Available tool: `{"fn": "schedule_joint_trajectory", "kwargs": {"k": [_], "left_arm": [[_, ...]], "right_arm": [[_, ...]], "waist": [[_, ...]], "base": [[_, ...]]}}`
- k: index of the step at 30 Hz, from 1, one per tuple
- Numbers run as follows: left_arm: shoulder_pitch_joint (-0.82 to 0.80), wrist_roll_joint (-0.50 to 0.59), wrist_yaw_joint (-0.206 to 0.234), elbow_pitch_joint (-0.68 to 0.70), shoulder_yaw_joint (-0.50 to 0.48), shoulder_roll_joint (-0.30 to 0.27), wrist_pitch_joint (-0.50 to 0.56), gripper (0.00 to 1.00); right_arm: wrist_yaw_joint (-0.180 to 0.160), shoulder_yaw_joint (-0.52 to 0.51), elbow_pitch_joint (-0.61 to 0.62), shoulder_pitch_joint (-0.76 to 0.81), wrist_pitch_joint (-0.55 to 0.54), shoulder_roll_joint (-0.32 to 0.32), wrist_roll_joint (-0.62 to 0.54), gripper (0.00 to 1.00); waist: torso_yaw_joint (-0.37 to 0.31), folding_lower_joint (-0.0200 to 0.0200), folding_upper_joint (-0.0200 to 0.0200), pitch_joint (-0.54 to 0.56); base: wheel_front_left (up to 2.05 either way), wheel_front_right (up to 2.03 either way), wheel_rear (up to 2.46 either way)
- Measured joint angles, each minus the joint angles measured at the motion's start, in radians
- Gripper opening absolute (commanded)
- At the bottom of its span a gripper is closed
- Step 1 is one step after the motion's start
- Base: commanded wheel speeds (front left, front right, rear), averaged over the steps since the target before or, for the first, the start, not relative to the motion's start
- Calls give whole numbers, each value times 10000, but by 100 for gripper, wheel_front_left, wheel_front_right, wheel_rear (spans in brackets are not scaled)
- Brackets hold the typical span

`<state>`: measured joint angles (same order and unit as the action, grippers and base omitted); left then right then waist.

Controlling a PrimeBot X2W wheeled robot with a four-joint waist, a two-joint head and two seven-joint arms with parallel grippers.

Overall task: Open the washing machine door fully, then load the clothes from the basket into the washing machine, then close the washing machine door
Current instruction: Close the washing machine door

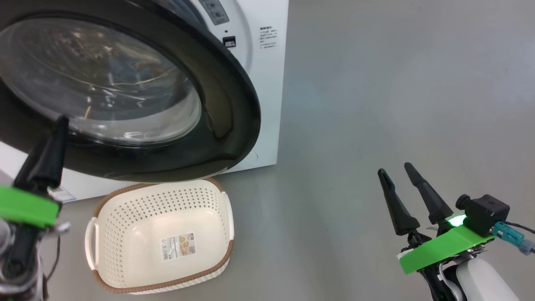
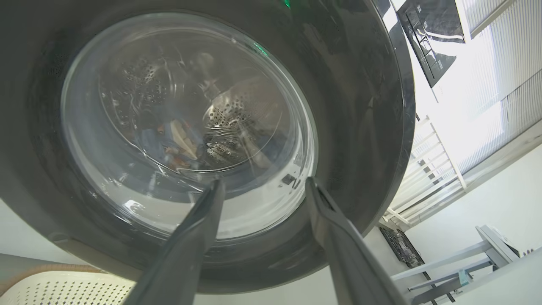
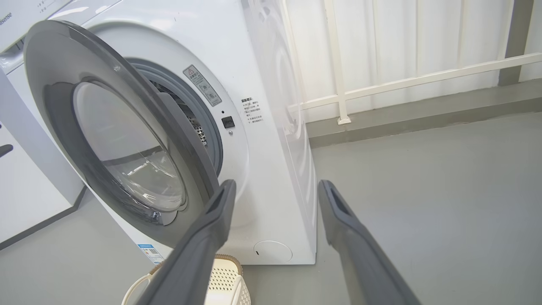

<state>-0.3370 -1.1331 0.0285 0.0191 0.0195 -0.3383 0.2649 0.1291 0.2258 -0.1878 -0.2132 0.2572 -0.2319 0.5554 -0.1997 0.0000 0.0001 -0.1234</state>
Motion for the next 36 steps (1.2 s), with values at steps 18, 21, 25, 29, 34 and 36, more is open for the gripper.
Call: {"fn": "schedule_joint_trajectory", "kwargs": {"k": [18,21,25,29,34,36], "left_arm": [[3002,2867,-591,167,-82,702,-4157,100],[3217,3557,-581,31,100,667,-4550,100],[3343,4322,-456,-151,161,665,-4922,100],[3582,4970,-311,-238,42,796,-5127,100],[3998,5906,-330,-288,-75,1131,-5145,100],[4018,6276,-357,-215,-224,1310,-5145,100]], "right_arm": [[0,-217,104,34,0,-151,-12,100],[0,-305,113,35,0,-161,-13,100],[0,-366,123,35,0,-198,-90,100],[0,-372,128,42,0,-228,-96,100],[0,-389,146,128,0,-318,-98,100],[0,-405,153,132,0,-357,-105,100]], "waist": [[87,0,0,183],[143,-1,0,193],[224,0,0,209],[268,0,0,294],[361,0,0,419],[420,0,0,460]], "base": [[0,0,0],[0,0,0],[0,0,0],[0,0,0],[0,0,0],[0,0,0]]}}
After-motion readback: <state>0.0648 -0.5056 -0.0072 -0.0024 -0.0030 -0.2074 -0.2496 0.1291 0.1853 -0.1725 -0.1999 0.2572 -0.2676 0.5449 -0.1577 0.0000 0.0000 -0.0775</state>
